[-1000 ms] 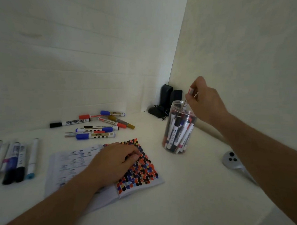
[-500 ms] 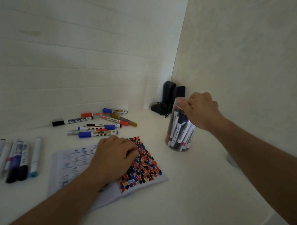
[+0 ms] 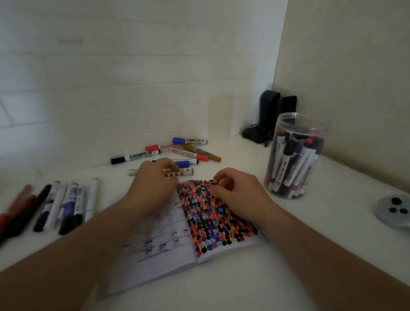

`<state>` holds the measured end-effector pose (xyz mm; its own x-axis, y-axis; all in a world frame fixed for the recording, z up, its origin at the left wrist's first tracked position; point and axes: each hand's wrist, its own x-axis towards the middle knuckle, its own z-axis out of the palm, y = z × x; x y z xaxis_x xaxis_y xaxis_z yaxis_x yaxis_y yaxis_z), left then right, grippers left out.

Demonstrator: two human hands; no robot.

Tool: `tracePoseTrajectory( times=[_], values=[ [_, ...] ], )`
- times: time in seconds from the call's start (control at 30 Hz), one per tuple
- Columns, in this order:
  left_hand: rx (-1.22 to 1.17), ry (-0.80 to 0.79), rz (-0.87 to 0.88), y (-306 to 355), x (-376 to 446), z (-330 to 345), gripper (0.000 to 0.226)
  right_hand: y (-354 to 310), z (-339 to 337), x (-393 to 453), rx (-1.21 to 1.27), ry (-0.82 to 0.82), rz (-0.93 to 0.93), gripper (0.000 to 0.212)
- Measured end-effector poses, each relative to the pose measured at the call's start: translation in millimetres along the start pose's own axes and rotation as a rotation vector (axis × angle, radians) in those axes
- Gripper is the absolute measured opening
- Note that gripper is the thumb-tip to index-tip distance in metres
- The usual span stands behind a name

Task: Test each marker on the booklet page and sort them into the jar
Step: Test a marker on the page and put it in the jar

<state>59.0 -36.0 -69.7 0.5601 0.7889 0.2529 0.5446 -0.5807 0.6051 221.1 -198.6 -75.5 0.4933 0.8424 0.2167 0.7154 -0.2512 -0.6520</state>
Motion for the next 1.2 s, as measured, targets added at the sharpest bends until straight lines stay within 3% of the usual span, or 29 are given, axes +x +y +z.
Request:
tracePoseTrajectory(
  times=[0.23, 0.33, 0.43, 0.5, 0.6, 0.67, 0.73, 0.8, 0.9, 1.0, 1.1, 1.2],
  values=[
    [0.413, -0.044, -0.094, -27, 25, -7, 0.028, 9, 3, 4, -0.009, -0.042, -0.070, 0.012],
    [0.517, -0.008, -0.042, -25, 27, -2, 0.031, 10, 2, 4, 0.037, -0.035, -0.076, 0.010],
    [0.665, 0.205, 0.248, -15, 24, 3, 0.026, 10, 2, 4, 0.016, 0.029, -0.123, 0.014],
    [0.648, 0.285, 0.477, 4, 15, 5, 0.021, 8, 0, 2, -0.055, 0.143, -0.188, 0.028],
    [0.496, 0.193, 0.681, 40, -7, 14, 0.016, 1, -8, 1, -0.440, 0.330, -0.348, 0.057],
    [0.272, 0.071, 0.637, 52, -21, 20, 0.018, -9, -15, -1, -0.567, 0.288, -0.401, 0.064],
    [0.009, -0.009, 0.456, 52, -27, 21, 0.017, -13, -19, -2, -0.618, 0.170, -0.385, 0.060],
    [-0.108, -0.043, 0.323, 44, -28, 19, 0.020, -14, -21, -1, -0.667, 0.081, -0.354, 0.053],
    [-0.115, -0.151, 0.303, 33, -29, 19, 0.013, -10, -15, 0, -0.723, 0.008, -0.352, 0.029],
    [-0.090, -0.137, 0.302, 29, -31, 22, 0.021, -6, -7, 0, -0.671, -0.049, -0.329, 0.019],
    [-0.105, -0.077, 0.286, 27, -32, 23, 0.025, -8, -9, -2, -0.518, -0.115, -0.289, 0.016],
    [-0.060, -0.030, 0.314, 25, -34, 24, 0.018, -5, -11, -3, -0.464, -0.149, -0.246, 0.029]
  ],
)
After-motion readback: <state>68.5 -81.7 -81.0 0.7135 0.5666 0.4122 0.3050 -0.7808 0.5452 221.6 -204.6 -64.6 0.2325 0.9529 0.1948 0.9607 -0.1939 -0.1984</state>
